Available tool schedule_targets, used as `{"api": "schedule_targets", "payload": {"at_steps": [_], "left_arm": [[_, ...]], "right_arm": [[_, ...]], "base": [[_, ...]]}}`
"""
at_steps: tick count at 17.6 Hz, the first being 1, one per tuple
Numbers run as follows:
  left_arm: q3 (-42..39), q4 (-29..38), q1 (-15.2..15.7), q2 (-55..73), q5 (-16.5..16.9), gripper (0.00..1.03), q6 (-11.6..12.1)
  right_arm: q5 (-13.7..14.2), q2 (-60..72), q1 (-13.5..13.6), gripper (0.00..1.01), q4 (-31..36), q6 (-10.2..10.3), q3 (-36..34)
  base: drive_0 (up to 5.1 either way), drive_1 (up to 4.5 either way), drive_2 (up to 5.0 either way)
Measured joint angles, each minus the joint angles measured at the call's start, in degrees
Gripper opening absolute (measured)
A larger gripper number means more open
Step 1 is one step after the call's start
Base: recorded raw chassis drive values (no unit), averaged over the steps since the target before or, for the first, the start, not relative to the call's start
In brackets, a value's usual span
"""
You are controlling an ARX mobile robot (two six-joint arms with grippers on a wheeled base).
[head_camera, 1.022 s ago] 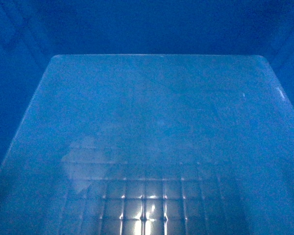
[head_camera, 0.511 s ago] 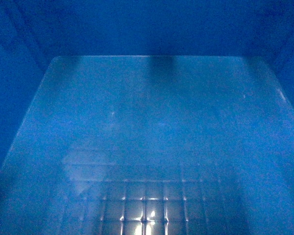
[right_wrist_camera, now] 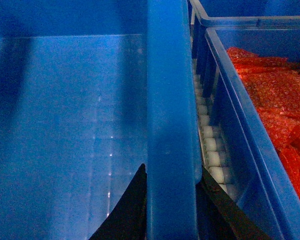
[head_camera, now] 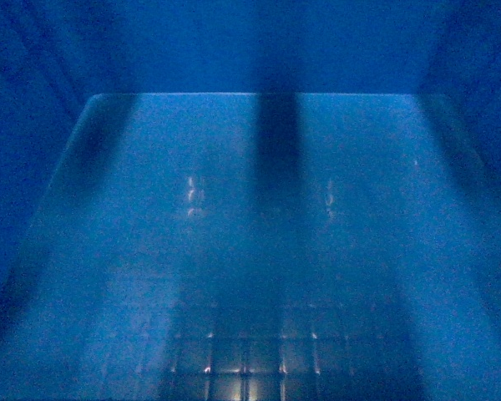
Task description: Place box next to blue box on left shelf
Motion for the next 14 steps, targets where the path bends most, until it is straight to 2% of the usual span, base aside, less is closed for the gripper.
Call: {"api": "schedule_targets", "payload": {"at_steps": [14], "left_arm": [[0.0, 0.0, 0.0, 0.0, 0.0, 0.08, 0.0]], "right_arm": [[0.0, 0.0, 0.0, 0.20, 0.0, 0.0, 0.0]], "base": [[-0.1, 4.25, -4.4]]}}
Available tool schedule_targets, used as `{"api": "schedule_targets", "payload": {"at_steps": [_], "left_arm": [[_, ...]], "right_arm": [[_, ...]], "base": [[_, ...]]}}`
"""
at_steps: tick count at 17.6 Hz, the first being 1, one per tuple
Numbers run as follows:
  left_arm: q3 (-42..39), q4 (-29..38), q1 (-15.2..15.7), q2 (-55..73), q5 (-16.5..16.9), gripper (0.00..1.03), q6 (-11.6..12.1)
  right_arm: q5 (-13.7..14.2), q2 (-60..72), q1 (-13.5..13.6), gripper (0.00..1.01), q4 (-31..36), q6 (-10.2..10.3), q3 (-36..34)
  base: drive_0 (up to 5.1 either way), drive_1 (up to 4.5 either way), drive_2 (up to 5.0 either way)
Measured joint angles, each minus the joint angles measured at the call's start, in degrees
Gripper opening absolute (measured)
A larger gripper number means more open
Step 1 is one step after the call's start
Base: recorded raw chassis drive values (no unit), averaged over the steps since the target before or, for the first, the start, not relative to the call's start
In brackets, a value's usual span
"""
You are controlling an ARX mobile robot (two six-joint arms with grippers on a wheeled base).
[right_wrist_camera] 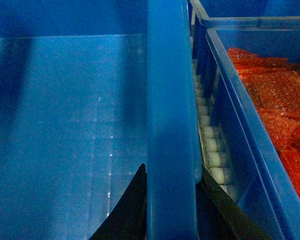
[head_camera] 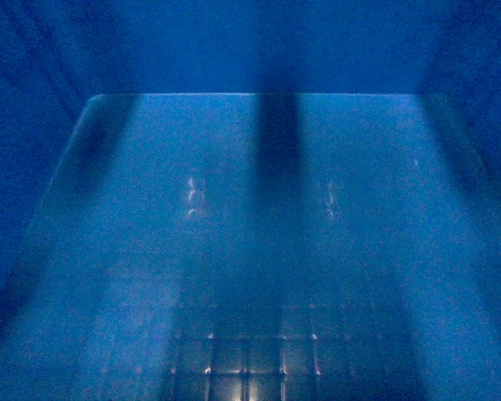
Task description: Place box next to blue box on left shelf
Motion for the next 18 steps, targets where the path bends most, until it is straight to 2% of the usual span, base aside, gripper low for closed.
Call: {"api": "schedule_targets", "payload": {"at_steps": [9, 18], "left_arm": [[0.0, 0.0, 0.0, 0.0, 0.0, 0.08, 0.0], [0.0, 0.0, 0.0, 0.0, 0.0, 0.08, 0.0]], "right_arm": [[0.0, 0.0, 0.0, 0.20, 0.0, 0.0, 0.0], [0.0, 0.0, 0.0, 0.20, 0.0, 0.0, 0.0]], "base": [[-0.1, 4.25, -4.4], [0.0, 0.00, 0.0]]}}
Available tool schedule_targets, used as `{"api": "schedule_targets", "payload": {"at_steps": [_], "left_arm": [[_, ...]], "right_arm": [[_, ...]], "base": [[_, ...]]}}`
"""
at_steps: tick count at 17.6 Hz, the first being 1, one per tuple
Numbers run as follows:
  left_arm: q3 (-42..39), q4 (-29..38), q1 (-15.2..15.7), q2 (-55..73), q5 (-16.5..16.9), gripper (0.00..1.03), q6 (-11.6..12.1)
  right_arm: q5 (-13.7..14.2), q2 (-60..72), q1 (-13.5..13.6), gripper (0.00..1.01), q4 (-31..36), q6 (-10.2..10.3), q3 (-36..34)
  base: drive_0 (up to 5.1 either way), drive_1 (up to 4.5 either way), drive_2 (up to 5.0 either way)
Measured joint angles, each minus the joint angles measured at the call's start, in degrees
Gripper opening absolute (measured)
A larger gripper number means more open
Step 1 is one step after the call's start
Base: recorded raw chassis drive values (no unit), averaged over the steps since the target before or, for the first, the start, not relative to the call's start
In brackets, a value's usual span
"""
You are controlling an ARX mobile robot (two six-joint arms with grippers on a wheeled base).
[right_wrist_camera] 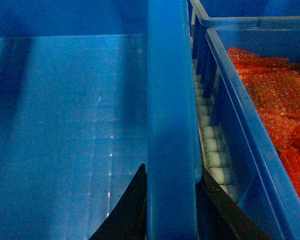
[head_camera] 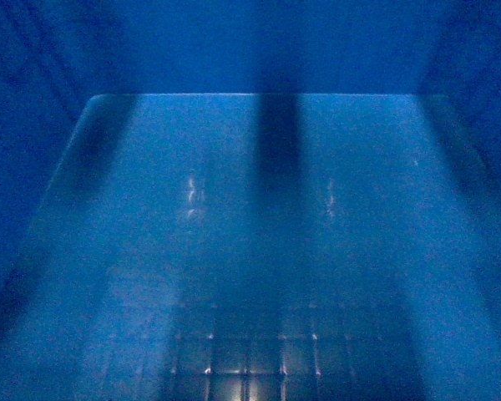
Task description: Place box next to blue box on left shelf
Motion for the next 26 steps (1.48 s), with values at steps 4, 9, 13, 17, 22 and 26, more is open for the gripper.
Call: {"api": "schedule_targets", "payload": {"at_steps": [4, 9, 13, 17, 22, 26], "left_arm": [[0.0, 0.0, 0.0, 0.0, 0.0, 0.08, 0.0], [0.0, 0.0, 0.0, 0.0, 0.0, 0.08, 0.0], [-1.1, 5.1, -2.6, 0.4, -6.0, 0.08, 0.8], [-1.0, 6.7, -0.1, 1.9, -6.0, 0.08, 2.3], [4.9, 4.5, 9.9, 16.3, 7.1, 0.08, 4.0], [9.6, 9.0, 13.8, 28.5, 10.4, 0.08, 7.2]], "right_arm": [[0.0, 0.0, 0.0, 0.20, 0.0, 0.0, 0.0], [0.0, 0.0, 0.0, 0.20, 0.0, 0.0, 0.0], [11.3, 0.5, 4.1, 0.20, 3.6, -4.2, -0.4], [10.8, 2.8, 4.2, 0.19, 1.3, -4.2, 1.5], [0.1, 13.4, -1.6, 0.19, -6.6, 0.6, 8.2], [-8.3, 25.2, -5.0, 0.19, -5.2, 3.5, 12.3]], "base": [[0.0, 0.00, 0.0], [0.0, 0.00, 0.0], [0.0, 0.00, 0.0], [0.0, 0.00, 0.0], [0.0, 0.00, 0.0], [0.0, 0.00, 0.0]]}}
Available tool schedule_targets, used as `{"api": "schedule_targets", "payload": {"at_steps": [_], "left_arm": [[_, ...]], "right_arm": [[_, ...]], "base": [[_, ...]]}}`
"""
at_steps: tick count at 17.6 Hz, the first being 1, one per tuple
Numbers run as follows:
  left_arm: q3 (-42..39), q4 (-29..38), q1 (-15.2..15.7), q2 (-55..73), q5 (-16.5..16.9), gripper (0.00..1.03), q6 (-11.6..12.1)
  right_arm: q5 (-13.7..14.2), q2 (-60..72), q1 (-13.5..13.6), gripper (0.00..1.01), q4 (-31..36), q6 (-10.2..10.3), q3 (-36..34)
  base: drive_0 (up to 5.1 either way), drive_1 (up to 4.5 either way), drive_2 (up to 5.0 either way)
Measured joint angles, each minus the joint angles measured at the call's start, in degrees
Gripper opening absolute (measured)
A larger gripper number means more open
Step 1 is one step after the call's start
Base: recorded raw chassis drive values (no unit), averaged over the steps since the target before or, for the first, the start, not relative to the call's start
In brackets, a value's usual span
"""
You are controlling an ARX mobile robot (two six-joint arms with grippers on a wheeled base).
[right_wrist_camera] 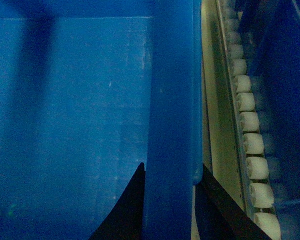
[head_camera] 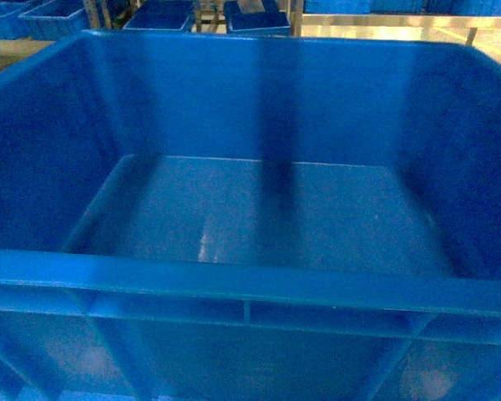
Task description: Place box next to blue box on left shelf
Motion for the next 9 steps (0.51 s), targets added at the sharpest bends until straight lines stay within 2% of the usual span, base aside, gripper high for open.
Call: {"api": "schedule_targets", "payload": {"at_steps": [2, 4, 9], "left_arm": [[2.5, -0.2, -0.2, 8.8, 0.9, 0.08, -2.0], [2.6, -1.3, -0.7, 10.3, 0.2, 0.08, -3.4], [4.6, -6.1, -1.3, 11.9, -0.4, 0.08, -4.0]], "right_arm": [[-0.7, 9.2, -1.5, 0.19, 1.5, -1.0, 3.6], [-0.7, 10.6, -1.7, 0.19, 1.5, -2.4, 4.5], [-1.1, 12.7, -1.7, 0.19, -0.3, -2.6, 5.1]], "base": [[0.0, 0.00, 0.0], [0.0, 0.00, 0.0], [0.0, 0.00, 0.0]]}}
